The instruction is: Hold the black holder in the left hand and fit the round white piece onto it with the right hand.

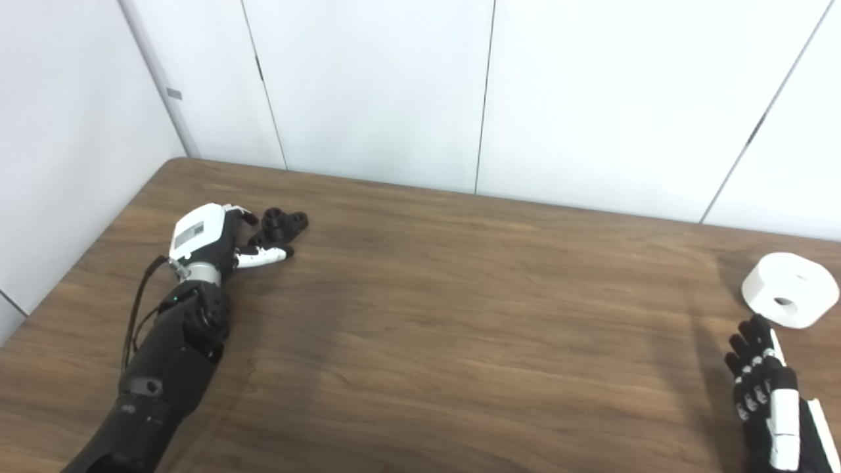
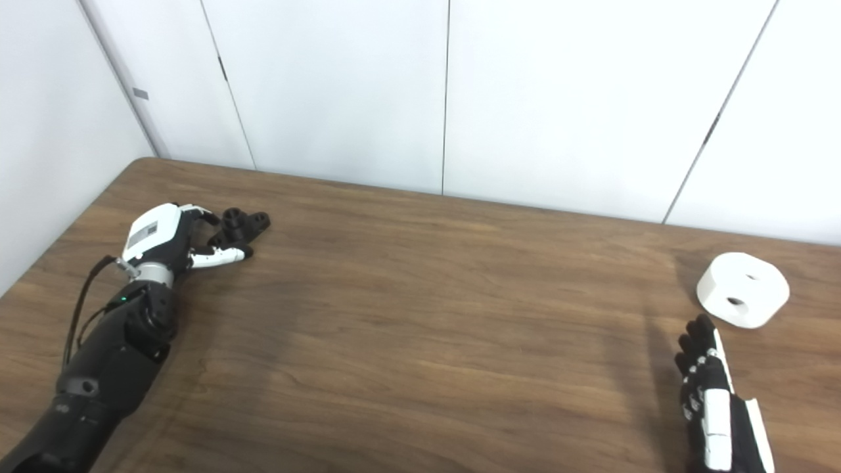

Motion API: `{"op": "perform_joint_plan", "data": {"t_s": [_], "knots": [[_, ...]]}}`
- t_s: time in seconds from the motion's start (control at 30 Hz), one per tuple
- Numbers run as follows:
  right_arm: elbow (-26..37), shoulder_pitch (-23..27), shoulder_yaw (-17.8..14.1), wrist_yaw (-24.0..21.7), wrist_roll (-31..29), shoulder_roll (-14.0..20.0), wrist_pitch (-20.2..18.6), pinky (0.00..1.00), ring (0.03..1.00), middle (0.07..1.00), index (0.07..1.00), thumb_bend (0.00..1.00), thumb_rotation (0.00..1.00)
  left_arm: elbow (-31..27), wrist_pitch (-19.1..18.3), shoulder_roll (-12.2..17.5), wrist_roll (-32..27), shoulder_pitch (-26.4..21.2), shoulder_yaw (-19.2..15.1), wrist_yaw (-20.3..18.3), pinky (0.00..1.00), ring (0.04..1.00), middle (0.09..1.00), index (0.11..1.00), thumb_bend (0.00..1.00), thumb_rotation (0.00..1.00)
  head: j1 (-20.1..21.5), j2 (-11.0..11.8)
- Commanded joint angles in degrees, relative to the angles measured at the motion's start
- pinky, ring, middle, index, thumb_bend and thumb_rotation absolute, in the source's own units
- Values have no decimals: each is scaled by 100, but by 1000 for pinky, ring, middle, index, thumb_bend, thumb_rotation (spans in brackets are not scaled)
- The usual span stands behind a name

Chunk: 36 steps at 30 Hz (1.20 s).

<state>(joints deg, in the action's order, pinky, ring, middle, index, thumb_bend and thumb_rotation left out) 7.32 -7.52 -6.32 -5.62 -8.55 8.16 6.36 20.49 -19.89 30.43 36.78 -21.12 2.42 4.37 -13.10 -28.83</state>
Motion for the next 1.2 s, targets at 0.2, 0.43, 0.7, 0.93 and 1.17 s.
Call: {"op": "perform_joint_plan", "data": {"t_s": [0.2, 0.43, 0.7, 0.93, 1.17], "knots": [[-209, -412, 95, 64, -6, -261, -99, 1000, 999, 999, 1000, 428, 1000, -74, 15, 264, -139, -274, -14, -115, 1000, 991, 901, 711, 808, 411, 24, -12], [-155, -419, 92, 23, -63, -307, -166, 1000, 1000, 1000, 1000, 413, 1000, -31, 101, 315, -216, -288, 39, -168, 1000, 980, 892, 699, 799, 347, 53, -15], [-111, -434, 92, 55, 28, -330, -183, 1000, 1000, 1000, 1000, 412, 1000, 48, 154, 338, -203, -308, 84, -149, 1000, 983, 886, 679, 802, 313, 65, -15], [-7, -470, 92, 49, 36, -324, -280, 1000, 1000, 1000, 1000, 408, 1000, 57, 284, 340, -223, -274, 81, -65, 1000, 980, 876, 627, 804, 237, 59, -36], [4, -472, 81, 36, 21, -316, -292, 1000, 1000, 1000, 1000, 384, 1000, 36, 345, 257, -509, -260, -59, -77, 1000, 970, 860, 505, 557, 83, 59, -51]]}}
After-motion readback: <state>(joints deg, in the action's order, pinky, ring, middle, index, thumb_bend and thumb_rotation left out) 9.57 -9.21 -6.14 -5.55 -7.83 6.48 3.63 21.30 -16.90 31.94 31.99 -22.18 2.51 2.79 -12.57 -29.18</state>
